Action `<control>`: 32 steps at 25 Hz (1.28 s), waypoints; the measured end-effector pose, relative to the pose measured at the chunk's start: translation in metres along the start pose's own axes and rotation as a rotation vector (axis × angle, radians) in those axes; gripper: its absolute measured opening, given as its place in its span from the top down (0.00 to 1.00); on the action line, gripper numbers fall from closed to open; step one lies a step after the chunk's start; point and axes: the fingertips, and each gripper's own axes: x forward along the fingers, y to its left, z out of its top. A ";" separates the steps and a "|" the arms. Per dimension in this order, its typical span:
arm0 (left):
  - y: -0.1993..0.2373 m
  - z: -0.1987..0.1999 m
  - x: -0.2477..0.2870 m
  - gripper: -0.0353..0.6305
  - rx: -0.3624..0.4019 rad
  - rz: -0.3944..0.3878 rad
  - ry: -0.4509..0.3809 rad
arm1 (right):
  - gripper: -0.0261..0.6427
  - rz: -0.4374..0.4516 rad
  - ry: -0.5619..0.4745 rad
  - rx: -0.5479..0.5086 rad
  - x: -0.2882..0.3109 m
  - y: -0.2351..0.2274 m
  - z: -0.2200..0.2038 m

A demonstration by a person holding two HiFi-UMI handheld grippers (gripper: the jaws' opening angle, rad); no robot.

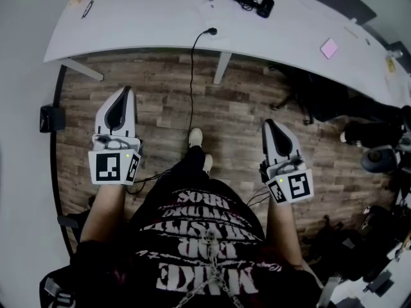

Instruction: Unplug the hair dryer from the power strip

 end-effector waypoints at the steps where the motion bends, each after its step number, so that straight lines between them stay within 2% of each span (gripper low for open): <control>1: 0.000 -0.002 -0.003 0.91 -0.001 0.005 0.003 | 0.91 0.002 0.005 -0.005 -0.001 0.002 -0.003; 6: 0.000 -0.015 -0.020 0.91 -0.011 0.023 0.041 | 0.91 0.023 0.032 0.002 -0.006 0.011 -0.014; 10: 0.004 -0.014 -0.016 0.91 -0.009 0.026 0.040 | 0.91 0.017 0.024 0.011 -0.002 0.005 -0.011; 18: 0.015 -0.011 0.021 0.91 -0.002 0.019 0.021 | 0.91 0.012 0.045 0.006 0.027 -0.011 -0.009; 24: 0.040 -0.019 0.054 0.91 -0.035 0.034 0.017 | 0.91 0.022 0.057 -0.028 0.064 -0.018 0.005; 32: 0.065 -0.008 0.099 0.91 -0.051 0.012 -0.052 | 0.91 0.000 0.054 -0.073 0.104 -0.025 0.028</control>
